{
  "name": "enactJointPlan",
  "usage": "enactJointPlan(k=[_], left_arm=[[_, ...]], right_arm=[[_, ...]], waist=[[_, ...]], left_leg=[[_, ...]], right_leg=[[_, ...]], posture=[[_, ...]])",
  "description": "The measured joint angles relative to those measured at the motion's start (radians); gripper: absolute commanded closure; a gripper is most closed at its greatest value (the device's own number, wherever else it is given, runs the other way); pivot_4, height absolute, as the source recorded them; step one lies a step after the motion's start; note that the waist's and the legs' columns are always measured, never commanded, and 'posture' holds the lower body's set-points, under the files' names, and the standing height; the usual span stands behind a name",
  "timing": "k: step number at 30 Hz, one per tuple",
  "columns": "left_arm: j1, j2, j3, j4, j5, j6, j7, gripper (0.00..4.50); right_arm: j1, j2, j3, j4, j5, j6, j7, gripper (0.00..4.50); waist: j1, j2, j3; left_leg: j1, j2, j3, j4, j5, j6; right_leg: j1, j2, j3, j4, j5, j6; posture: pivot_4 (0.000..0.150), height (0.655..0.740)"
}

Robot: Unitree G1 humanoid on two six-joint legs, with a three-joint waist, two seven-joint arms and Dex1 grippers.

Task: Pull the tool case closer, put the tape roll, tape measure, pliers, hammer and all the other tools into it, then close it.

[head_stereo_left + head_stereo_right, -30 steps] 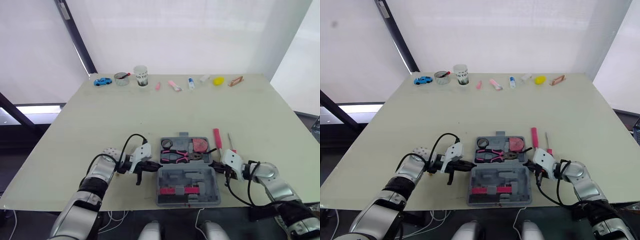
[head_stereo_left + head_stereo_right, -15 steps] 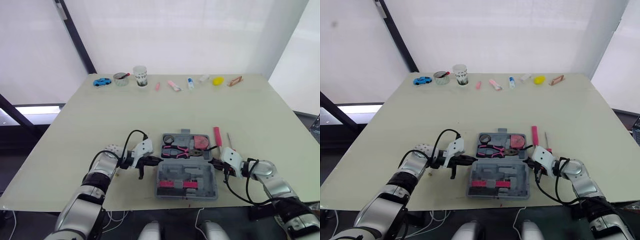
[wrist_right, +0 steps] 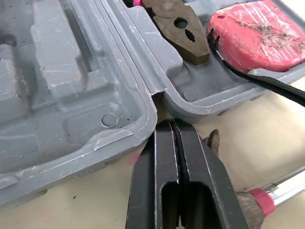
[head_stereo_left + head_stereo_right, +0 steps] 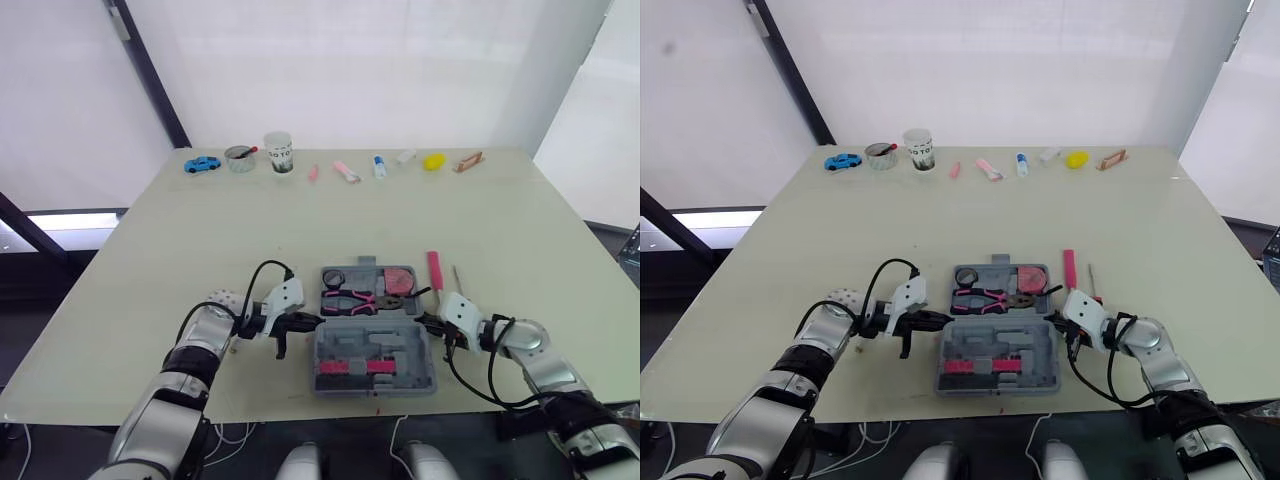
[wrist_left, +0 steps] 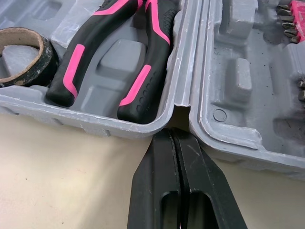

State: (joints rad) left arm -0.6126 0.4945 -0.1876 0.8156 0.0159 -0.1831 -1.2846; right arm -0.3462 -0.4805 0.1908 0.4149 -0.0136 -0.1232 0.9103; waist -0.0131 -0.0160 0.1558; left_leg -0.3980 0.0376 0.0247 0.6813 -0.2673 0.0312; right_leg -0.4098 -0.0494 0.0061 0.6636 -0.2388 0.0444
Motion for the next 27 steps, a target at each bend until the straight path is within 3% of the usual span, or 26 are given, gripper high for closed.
enactJointPlan(k=[27], left_arm=[[0.003, 0.000, 0.001, -0.001, -0.002, 0.000, 0.001, 4.46]], right_arm=[[0.006, -0.002, 0.004, -0.003, -0.027, 0.003, 0.001, 4.50]], waist=[[0.000, 0.000, 0.000]], left_leg=[[0.000, 0.000, 0.000, 0.000, 0.000, 0.000]], right_leg=[[0.000, 0.000, 0.000, 0.000, 0.000, 0.000]], posture=[[0.150, 0.7400]])
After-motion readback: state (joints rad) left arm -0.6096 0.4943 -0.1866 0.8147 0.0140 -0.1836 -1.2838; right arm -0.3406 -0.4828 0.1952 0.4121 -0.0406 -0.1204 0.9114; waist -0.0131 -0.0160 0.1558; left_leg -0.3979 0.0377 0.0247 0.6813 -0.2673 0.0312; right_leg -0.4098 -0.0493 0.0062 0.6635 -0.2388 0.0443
